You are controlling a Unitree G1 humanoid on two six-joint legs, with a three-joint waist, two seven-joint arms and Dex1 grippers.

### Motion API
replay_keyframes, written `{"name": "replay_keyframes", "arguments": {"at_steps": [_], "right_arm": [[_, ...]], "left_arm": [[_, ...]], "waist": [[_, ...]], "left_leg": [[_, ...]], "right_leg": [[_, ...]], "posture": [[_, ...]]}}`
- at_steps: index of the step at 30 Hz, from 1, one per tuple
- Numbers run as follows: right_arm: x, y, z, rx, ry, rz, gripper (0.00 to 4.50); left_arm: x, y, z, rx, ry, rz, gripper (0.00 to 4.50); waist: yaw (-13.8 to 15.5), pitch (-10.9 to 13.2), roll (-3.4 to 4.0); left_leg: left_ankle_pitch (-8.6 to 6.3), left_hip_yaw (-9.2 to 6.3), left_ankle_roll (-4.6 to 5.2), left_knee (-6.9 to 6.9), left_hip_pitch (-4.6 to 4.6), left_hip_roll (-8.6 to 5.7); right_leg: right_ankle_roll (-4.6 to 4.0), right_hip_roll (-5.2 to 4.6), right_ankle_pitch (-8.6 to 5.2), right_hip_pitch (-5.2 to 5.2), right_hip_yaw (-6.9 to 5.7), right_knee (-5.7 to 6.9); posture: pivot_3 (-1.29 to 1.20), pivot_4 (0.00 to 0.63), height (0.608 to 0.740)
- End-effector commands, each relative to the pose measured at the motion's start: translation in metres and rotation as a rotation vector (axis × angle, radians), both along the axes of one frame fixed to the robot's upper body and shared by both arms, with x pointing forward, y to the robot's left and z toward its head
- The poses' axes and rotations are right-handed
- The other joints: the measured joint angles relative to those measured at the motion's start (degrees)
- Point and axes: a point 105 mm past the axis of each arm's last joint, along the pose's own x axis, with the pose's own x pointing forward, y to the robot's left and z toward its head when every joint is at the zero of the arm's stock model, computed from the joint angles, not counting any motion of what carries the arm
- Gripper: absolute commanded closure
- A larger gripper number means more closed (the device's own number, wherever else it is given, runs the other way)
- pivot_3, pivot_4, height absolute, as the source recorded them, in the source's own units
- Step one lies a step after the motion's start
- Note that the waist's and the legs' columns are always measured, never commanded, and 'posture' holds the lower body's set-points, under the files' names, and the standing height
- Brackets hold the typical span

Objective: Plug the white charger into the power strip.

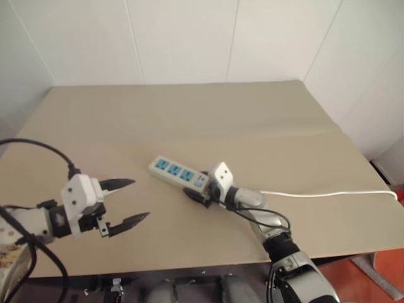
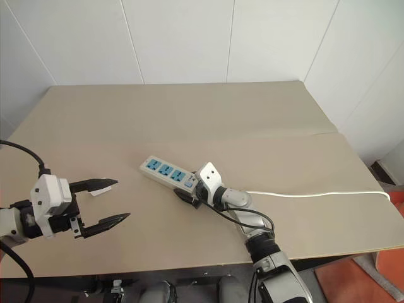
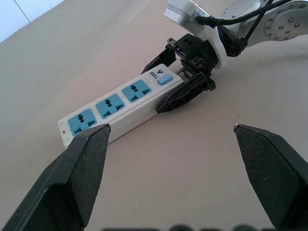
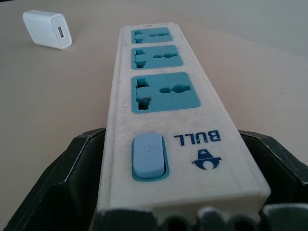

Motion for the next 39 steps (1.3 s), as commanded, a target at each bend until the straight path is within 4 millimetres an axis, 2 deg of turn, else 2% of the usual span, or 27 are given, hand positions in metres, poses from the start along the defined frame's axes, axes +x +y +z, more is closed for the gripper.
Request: {"name": "replay_keyframes", "arguments": {"at_steps": [1, 9, 14, 18, 23, 26, 33, 35, 39], "right_arm": [[-0.008, 0.0, -0.027, -0.055, 0.084, 0.025, 0.02], [-0.009, 0.001, -0.034, -0.063, 0.083, 0.01, 0.02], [-0.009, 0.0, -0.036, -0.054, 0.085, 0.004, 1.06], [-0.01, -0.002, -0.037, -0.043, 0.078, 0.006, 1.05], [-0.013, -0.015, -0.015, 0.039, 0.018, 0.064, 1.05], [-0.026, -0.04, 0.006, 0.023, -0.032, 0.213, 1.05], [-0.043, -0.079, 0.024, -0.083, -0.042, 0.403, 1.05], [-0.045, -0.082, 0.024, -0.108, -0.044, 0.434, 1.05], [-0.05, -0.078, 0.012, -0.162, -0.043, 0.48, 1.05]], "left_arm": [[0.0, -0.001, 0.007, 0.018, -0.037, -0.007, 0.0], [0.001, 0.0, 0.008, 0.022, -0.043, -0.004, 0.0], [0.001, 0.001, 0.008, 0.024, -0.045, -0.005, 0.0], [0.001, 0.001, 0.009, 0.024, -0.043, -0.007, 0.0], [0.006, 0.004, 0.012, 0.036, -0.04, -0.036, 0.0], [0.019, 0.015, 0.022, 0.066, -0.055, -0.056, 0.0], [0.049, 0.032, 0.04, 0.183, -0.047, -0.122, 0.0], [0.058, 0.036, 0.044, 0.226, -0.026, -0.127, 0.0], [0.096, 0.051, 0.053, 0.384, 0.061, -0.002, 0.0]], "waist": [[0.01, -0.05, -0.01], [0.0, -0.11, -0.04], [-0.06, -0.2, -0.1], [-0.04, -0.25, -0.17], [0.28, -0.27, -0.2], [1.23, -0.18, -0.1], [1.79, 0.13, 0.09], [1.65, 0.17, 0.07], [1.68, 0.25, 0.06]], "left_leg": [[0.0, 0.0, 0.0, 0.0, 0.03, 0.01], [0.0, 0.01, 0.0, -0.01, 0.05, 0.02], [0.0, 0.01, 0.0, -0.01, 0.1, 0.03], [0.0, 0.0, 0.0, -0.02, 0.1, 0.03], [0.0, 0.0, 0.0, -0.04, 0.07, 0.03], [0.0, -0.03, 0.0, -0.04, -0.08, -0.05], [0.0, 0.0, 0.0, -0.04, -0.32, -0.06], [0.0, -0.01, 0.01, -0.04, -0.36, -0.04], [0.0, 0.02, 0.02, -0.01, -0.45, -0.05]], "right_leg": [[0.0, 0.01, 0.0, 0.02, 0.0, 0.01], [0.0, 0.03, 0.0, 0.02, 0.01, 0.0], [-0.01, 0.04, 0.0, 0.06, 0.01, 0.0], [-0.01, 0.04, 0.0, 0.06, 0.01, -0.01], [-0.01, 0.04, 0.0, 0.05, -0.01, -0.04], [0.01, -0.03, -0.01, 0.0, -0.09, -0.15], [0.01, 0.01, -0.01, -0.21, -0.11, -0.16], [0.01, 0.07, -0.01, -0.27, -0.11, -0.16], [0.03, 0.13, -0.02, -0.37, -0.06, -0.1]], "posture": [[0.0, 0.15, 0.74], [0.0, 0.15, 0.74], [0.0, 0.15, 0.74], [0.0, 0.15, 0.74], [0.0, 0.15, 0.74], [0.0, 0.15, 0.74], [0.0, 0.15, 0.74], [0.0, 0.15, 0.74], [0.0, 0.15, 0.74]]}}
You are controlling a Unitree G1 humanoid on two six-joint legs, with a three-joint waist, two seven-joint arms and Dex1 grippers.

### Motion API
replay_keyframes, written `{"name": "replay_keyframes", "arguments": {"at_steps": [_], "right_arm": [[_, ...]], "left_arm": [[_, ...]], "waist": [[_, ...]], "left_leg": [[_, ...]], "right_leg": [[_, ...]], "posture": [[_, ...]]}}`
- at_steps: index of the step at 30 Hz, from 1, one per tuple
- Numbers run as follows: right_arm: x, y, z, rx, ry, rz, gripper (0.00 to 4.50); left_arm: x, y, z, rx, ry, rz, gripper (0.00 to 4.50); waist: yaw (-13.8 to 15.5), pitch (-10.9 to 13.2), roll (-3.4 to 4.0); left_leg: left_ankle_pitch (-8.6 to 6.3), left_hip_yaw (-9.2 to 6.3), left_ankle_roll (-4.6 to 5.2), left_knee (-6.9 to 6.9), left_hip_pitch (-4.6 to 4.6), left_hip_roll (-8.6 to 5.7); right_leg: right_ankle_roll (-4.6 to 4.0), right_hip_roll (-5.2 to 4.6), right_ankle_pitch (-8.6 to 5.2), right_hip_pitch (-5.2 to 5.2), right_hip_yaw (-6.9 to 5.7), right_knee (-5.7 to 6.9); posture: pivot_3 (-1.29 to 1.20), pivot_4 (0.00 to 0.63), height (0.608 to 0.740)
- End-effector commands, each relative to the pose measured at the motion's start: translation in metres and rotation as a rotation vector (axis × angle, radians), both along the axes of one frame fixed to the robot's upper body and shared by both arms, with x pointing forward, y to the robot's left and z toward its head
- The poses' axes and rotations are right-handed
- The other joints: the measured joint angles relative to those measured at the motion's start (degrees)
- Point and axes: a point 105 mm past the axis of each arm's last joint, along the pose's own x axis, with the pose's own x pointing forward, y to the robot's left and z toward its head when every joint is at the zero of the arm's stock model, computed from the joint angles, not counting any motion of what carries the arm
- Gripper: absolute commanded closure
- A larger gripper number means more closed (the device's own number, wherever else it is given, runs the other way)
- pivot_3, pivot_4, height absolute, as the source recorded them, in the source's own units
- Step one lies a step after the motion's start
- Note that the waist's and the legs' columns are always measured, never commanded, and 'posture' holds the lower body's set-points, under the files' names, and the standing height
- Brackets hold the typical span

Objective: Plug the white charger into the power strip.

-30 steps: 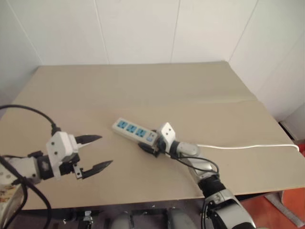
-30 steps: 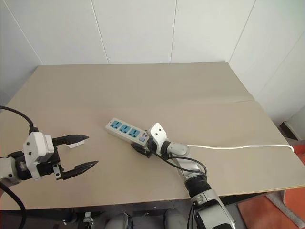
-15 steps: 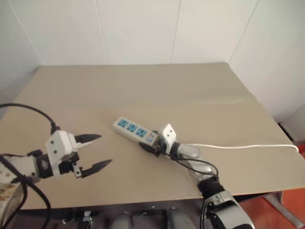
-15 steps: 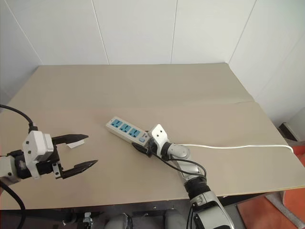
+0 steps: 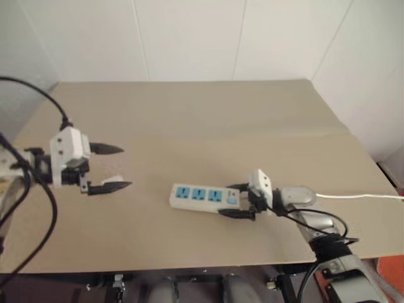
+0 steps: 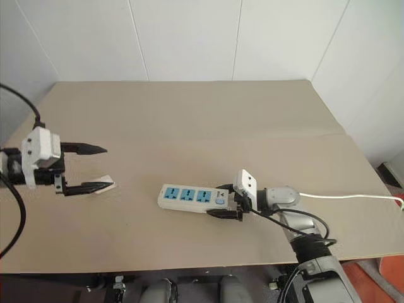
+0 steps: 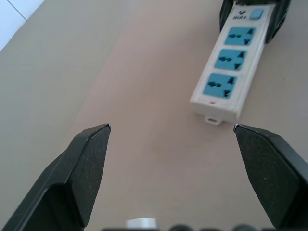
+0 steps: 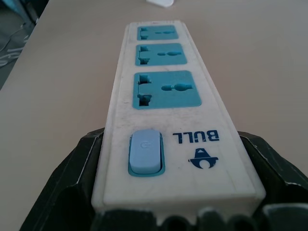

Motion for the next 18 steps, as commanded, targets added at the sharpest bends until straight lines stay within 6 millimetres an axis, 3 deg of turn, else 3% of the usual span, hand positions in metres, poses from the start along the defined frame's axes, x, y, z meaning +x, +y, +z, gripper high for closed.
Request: {"name": "replay_keyframes", "arguments": {"at_steps": [1, 4, 10, 12, 18], "right_arm": [[-0.004, 0.011, 0.001, -0.004, -0.044, 0.061, 1.05], [-0.005, 0.018, -0.002, 0.008, -0.045, 0.063, 1.05], [-0.015, 0.024, -0.006, 0.022, -0.026, 0.074, 1.05], [-0.017, 0.024, -0.007, 0.023, -0.021, 0.069, 1.05], [-0.025, 0.023, -0.01, 0.028, -0.008, 0.045, 1.05]], "left_arm": [[0.026, 0.015, 0.007, 0.122, 0.047, 0.125, 0.0], [0.047, 0.012, 0.022, 0.187, 0.165, 0.206, 0.0], [0.056, 0.001, 0.027, 0.407, 0.365, 0.243, 0.0], [0.06, -0.003, 0.024, 0.435, 0.377, 0.234, 0.0], [0.053, -0.005, -0.02, 0.581, 0.549, 0.262, 0.0]], "waist": [[0.05, 0.01, 0.0], [0.17, 0.03, -0.02], [0.08, 0.07, 0.01], [0.01, 0.09, 0.04], [0.05, 0.1, 0.04]], "left_leg": [[0.0, -0.04, 0.0, 0.04, -0.03, 0.0], [0.0, -0.03, 0.01, 0.07, -0.15, -0.02], [0.04, -0.1, -0.01, 0.18, -0.67, -0.06], [0.04, -0.14, -0.01, 0.17, -0.68, -0.03], [0.03, -0.15, 0.0, 0.18, -0.69, -0.03]], "right_leg": [[0.0, 0.03, 0.0, 0.0, -0.04, 0.0], [0.04, 0.03, -0.02, -0.07, -0.02, 0.0], [0.03, 0.03, -0.01, -0.64, -0.05, 0.12], [0.03, 0.03, -0.02, -0.65, -0.06, 0.13], [0.04, 0.03, -0.03, -0.65, -0.03, 0.21]], "posture": [[0.0, 0.15, 0.74], [0.0, 0.15, 0.74], [0.0, 0.15, 0.74], [0.0, 0.15, 0.74], [0.0, 0.15, 0.74]]}}
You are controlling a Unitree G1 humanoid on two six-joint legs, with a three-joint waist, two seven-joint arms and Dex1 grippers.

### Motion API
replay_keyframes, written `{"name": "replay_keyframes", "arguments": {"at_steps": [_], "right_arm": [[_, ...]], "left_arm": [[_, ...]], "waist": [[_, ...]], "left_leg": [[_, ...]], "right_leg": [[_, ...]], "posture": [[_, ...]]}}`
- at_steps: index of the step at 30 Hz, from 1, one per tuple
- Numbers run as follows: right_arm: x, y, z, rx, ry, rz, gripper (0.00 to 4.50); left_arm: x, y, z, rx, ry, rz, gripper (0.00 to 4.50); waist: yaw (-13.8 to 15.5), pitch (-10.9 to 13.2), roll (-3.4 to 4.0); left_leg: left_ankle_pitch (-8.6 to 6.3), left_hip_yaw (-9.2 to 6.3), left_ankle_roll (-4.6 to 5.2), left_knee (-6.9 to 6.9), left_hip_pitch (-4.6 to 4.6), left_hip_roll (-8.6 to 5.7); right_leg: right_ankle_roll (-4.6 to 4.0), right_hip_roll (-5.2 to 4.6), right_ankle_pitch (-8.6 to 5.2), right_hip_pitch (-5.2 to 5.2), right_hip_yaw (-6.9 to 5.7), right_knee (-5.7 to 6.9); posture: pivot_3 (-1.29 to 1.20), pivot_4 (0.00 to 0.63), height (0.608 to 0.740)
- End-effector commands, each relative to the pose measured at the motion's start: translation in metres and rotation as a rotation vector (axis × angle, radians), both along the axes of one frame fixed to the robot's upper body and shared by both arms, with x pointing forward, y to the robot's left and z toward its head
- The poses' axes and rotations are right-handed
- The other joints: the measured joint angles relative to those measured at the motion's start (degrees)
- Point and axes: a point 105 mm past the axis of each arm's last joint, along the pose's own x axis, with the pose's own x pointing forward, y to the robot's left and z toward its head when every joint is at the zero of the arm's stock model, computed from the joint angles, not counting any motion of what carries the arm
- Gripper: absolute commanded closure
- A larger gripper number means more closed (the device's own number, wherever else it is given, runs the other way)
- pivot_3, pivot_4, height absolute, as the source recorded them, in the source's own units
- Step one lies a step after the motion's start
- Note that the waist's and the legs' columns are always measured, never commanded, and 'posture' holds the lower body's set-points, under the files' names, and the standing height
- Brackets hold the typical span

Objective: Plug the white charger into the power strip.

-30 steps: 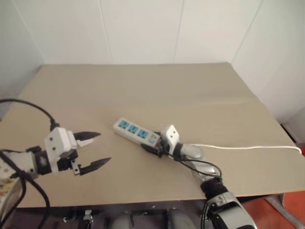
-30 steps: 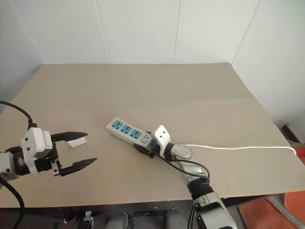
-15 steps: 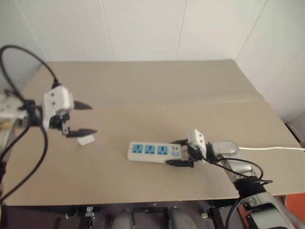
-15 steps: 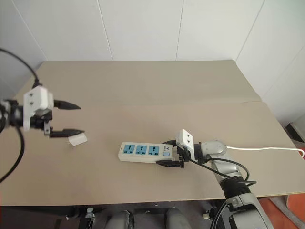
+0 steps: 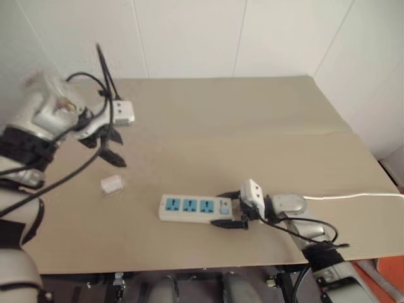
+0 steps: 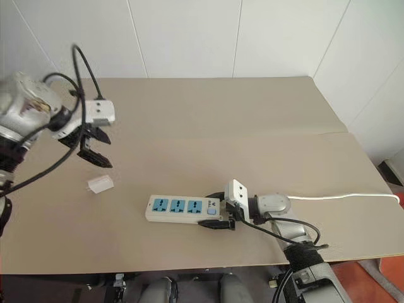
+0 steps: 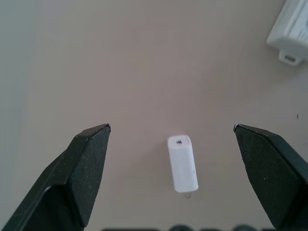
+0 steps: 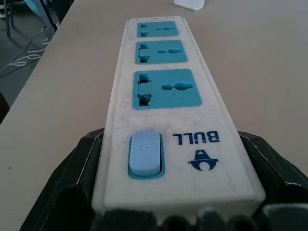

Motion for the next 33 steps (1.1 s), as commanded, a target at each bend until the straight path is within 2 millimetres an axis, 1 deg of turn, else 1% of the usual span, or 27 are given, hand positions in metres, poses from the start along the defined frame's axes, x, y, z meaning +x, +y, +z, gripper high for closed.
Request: {"name": "replay_keyframes", "arguments": {"at_steps": [1, 3, 7, 12, 14, 18, 28, 33], "right_arm": [[-0.006, 0.001, 0.0, -0.006, 0.008, 0.0, 1.05], [-0.008, 0.0, -0.001, -0.01, 0.015, -0.012, 1.05], [-0.013, -0.003, -0.002, -0.019, 0.026, -0.016, 1.05], [-0.014, -0.003, 0.0, -0.014, 0.033, -0.024, 1.05], [-0.015, -0.003, -0.001, -0.015, 0.037, -0.024, 1.05], [-0.017, -0.002, -0.001, -0.014, 0.043, -0.025, 1.05], [-0.018, -0.003, 0.0, -0.014, 0.053, -0.034, 1.05], [-0.017, -0.001, 0.002, -0.013, 0.053, -0.037, 1.05]], "left_arm": [[-0.007, 0.001, -0.012, 0.06, 0.06, 0.028, 0.0], [-0.009, 0.001, -0.02, 0.085, 0.089, 0.047, 0.0], [-0.007, -0.005, -0.03, 0.078, 0.105, 0.063, 0.0], [0.002, 0.0, -0.045, 0.125, 0.09, 0.146, 0.0], [0.008, 0.002, -0.048, 0.132, 0.067, 0.173, 0.0], [0.012, 0.006, -0.051, 0.145, 0.064, 0.197, 0.0], [0.011, 0.015, -0.065, 0.171, 0.085, 0.221, 0.0], [0.012, 0.017, -0.077, 0.186, 0.099, 0.224, 0.0]], "waist": [[0.07, 0.0, 0.0], [0.15, 0.0, 0.0], [0.29, 0.0, -0.01], [0.28, 0.0, -0.01], [0.3, 0.0, -0.01], [0.23, 0.0, -0.01], [0.28, 0.0, -0.01], [0.29, 0.0, -0.02]], "left_leg": [[0.0, -0.01, 0.0, 0.0, -0.01, 0.0], [0.0, -0.03, 0.0, 0.01, -0.02, -0.01], [0.0, -0.05, 0.0, 0.04, -0.03, -0.02], [0.0, -0.05, 0.0, 0.06, 0.01, -0.05], [0.0, -0.07, 0.01, 0.08, 0.01, -0.05], [0.0, -0.08, 0.01, 0.13, -0.01, -0.07], [0.0, -0.1, 0.01, 0.15, 0.0, -0.09], [0.0, -0.11, 0.01, 0.19, 0.01, -0.1]], "right_leg": [[0.0, 0.0, 0.0, 0.0, 0.0, 0.0], [0.0, 0.0, 0.0, 0.0, -0.01, 0.02], [0.0, -0.01, 0.0, 0.0, -0.03, 0.04], [0.0, -0.02, 0.0, 0.02, -0.02, 0.12], [0.0, -0.02, 0.0, 0.02, -0.03, 0.16], [0.01, -0.02, 0.0, 0.01, -0.03, 0.19], [0.0, -0.05, 0.0, 0.01, -0.04, 0.26], [0.0, -0.06, 0.0, 0.02, -0.04, 0.3]], "posture": [[0.0, 0.15, 0.74], [0.0, 0.15, 0.74], [0.0, 0.15, 0.74], [0.0, 0.15, 0.74], [0.0, 0.15, 0.74], [0.0, 0.15, 0.74], [0.0, 0.15, 0.74], [0.0, 0.15, 0.74]]}}
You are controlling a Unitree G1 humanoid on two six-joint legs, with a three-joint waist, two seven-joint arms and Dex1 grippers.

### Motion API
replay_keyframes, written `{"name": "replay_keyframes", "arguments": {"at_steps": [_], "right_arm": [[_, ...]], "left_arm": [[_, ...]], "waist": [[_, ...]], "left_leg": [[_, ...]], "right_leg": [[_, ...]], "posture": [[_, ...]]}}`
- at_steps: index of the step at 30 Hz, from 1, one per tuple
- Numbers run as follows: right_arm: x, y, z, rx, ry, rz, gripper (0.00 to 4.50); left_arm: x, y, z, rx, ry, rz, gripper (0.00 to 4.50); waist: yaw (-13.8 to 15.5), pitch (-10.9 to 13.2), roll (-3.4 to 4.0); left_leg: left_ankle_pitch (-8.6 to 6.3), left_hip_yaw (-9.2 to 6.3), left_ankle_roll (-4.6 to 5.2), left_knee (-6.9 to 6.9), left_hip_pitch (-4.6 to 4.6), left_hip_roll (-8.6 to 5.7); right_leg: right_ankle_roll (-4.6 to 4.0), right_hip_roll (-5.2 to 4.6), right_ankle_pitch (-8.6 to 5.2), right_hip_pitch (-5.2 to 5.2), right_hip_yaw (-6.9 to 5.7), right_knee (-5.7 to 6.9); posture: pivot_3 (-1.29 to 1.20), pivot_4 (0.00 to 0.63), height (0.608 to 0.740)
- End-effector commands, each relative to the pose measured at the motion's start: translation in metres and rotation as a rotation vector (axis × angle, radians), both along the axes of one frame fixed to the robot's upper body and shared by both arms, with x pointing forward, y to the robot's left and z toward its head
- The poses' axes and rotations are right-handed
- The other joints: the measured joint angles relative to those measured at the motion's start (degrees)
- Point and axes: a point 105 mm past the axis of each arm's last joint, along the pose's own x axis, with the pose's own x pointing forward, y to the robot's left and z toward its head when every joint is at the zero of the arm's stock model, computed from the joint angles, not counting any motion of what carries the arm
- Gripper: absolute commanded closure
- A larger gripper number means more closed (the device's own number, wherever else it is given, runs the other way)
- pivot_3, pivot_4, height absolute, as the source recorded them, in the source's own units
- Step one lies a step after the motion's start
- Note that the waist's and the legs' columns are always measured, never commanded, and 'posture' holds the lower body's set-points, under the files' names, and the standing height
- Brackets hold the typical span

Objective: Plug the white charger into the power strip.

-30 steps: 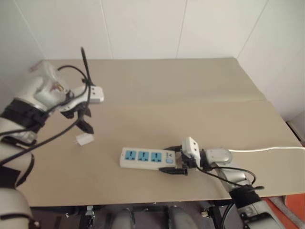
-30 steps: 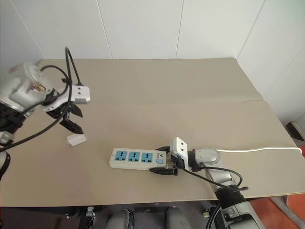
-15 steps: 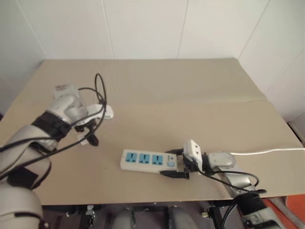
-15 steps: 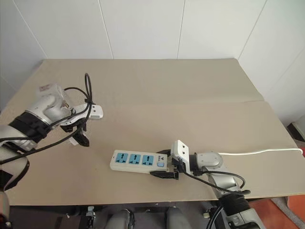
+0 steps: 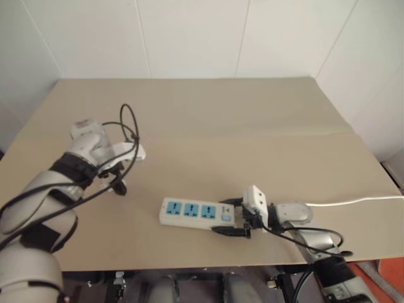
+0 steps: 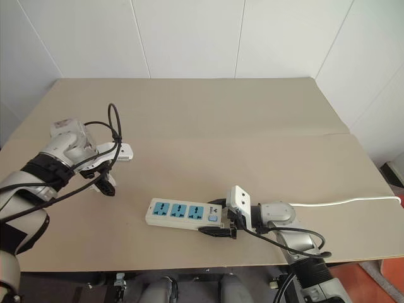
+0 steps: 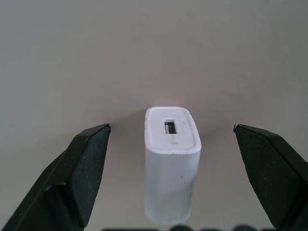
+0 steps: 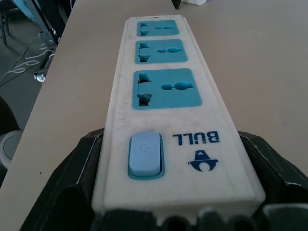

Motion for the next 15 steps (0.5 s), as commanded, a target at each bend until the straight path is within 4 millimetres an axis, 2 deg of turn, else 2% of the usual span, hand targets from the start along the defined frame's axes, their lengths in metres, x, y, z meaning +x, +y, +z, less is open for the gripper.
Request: {"name": "replay_keyframes", "arguments": {"at_steps": [1, 3, 12, 13, 15], "right_arm": [[-0.002, 0.0018, 0.0034, -0.003, -0.005, 0.01, 1.05], [-0.0023, 0.0017, 0.0036, -0.001, -0.004, 0.007, 1.05], [-0.0032, 0.001, 0.0026, 0.0, 0.0, -0.007, 1.05], [-0.003, 0.0012, 0.0029, 0.003, 0.001, -0.008, 1.05], [-0.0027, 0.0016, 0.0031, 0.006, 0.002, -0.009, 1.05]], "left_arm": [[0.0021, 0.0048, -0.0025, 0.013, -0.011, 0.01, 0.19], [0.0024, 0.0045, -0.0048, 0.011, -0.008, 0.007, 0.56], [0.0027, 0.0002, -0.0033, -0.007, -0.005, -0.018, 3.36], [0.0027, -0.0001, -0.0023, -0.012, -0.006, -0.022, 3.49], [0.0033, -0.0037, 0.0022, -0.047, -0.019, -0.054, 3.48]], "waist": [[0.0, 0.0, 0.0], [0.0, 0.0, 0.0], [-0.06, 0.0, 0.0], [-0.05, 0.0, 0.0], [-0.07, 0.0, 0.0]], "left_leg": [[0.0, 0.0, 0.0, 0.01, 0.01, 0.0], [0.0, 0.0, 0.0, 0.03, 0.04, -0.02], [0.0, 0.02, 0.0, 0.25, 0.18, -0.04], [0.0, 0.01, 0.0, 0.27, 0.17, -0.04], [0.01, 0.01, 0.01, 0.29, 0.17, -0.04]], "right_leg": [[0.0, 0.0, 0.0, 0.0, 0.0, 0.03], [0.0, -0.01, 0.0, 0.02, 0.01, 0.11], [0.02, 0.0, -0.01, 0.11, 0.05, 0.37], [0.02, 0.0, -0.01, 0.11, 0.05, 0.37], [0.02, 0.0, -0.01, 0.11, 0.05, 0.38]], "posture": [[0.0, 0.15, 0.74], [0.0, 0.15, 0.74], [0.0, 0.15, 0.74], [0.0, 0.15, 0.74], [0.0, 0.15, 0.74]]}}
